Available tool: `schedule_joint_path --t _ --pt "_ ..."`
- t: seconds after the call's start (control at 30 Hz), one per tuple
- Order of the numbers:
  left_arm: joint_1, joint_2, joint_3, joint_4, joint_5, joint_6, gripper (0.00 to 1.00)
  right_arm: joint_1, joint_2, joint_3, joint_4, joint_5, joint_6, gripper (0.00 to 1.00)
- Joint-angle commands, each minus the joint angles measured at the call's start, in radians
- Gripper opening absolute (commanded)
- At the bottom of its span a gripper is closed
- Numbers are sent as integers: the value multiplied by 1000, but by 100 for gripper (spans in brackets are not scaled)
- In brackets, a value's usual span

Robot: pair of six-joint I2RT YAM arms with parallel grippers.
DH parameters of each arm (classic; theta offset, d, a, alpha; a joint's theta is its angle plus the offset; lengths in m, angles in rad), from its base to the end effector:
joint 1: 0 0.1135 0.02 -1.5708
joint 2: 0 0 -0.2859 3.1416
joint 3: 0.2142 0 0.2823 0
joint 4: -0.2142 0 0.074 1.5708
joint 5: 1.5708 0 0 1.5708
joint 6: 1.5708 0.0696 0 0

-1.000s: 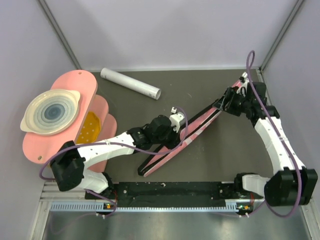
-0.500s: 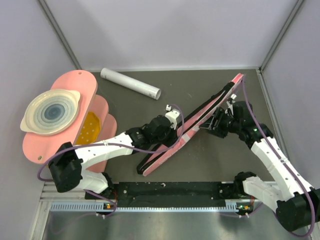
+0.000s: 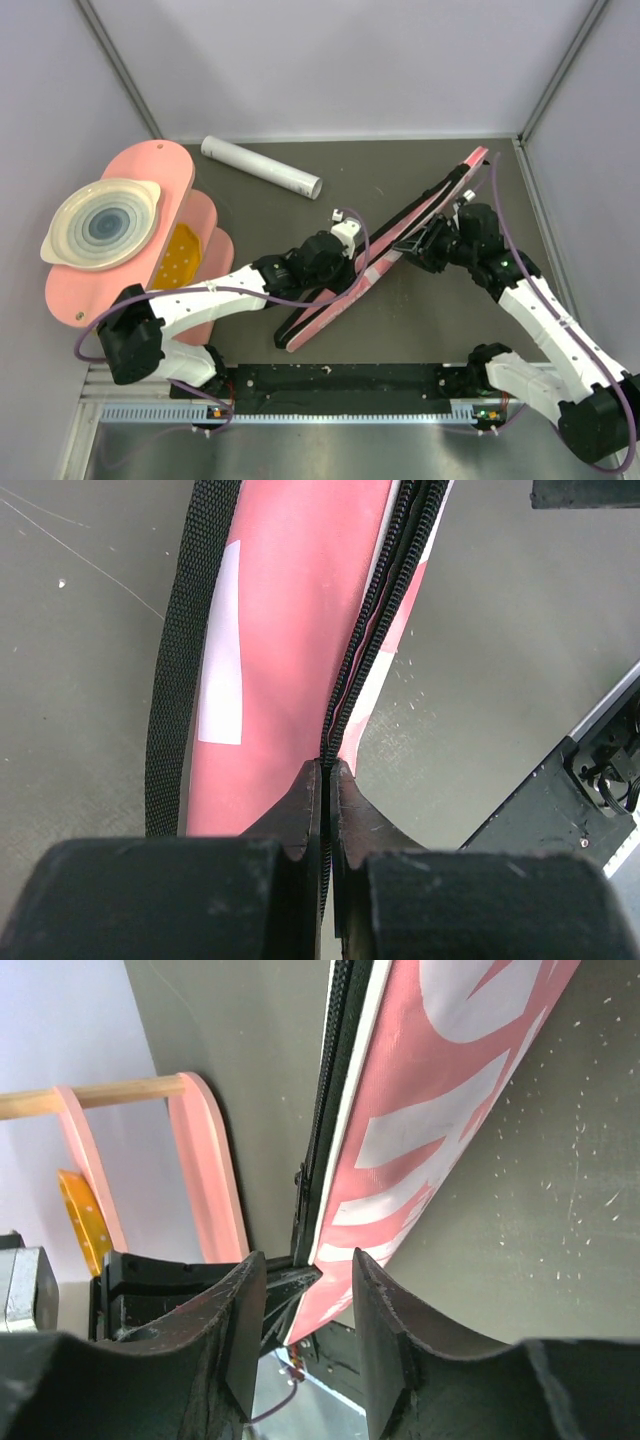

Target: Pack up the badminton gear

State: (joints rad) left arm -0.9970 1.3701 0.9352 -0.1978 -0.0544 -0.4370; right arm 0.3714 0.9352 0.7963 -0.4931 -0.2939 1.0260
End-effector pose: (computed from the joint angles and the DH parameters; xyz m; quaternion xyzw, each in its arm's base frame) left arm 0.1954 -0.2954 0.2470 0.2346 0.8603 -0.2787 0.3566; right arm 0.2212 0.1078 0.2817 0.2209 0.8567 0.3878 0.2586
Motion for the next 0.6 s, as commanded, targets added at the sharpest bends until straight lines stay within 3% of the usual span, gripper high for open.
schedule_joint_path --t 0.0,0.57 --pt "-8 -3 57 18 -41 -12 0 14 22 14 68 33 52 36" --pt "-38 29 93 -6 -70 -3 0 38 56 -9 125 41 106 30"
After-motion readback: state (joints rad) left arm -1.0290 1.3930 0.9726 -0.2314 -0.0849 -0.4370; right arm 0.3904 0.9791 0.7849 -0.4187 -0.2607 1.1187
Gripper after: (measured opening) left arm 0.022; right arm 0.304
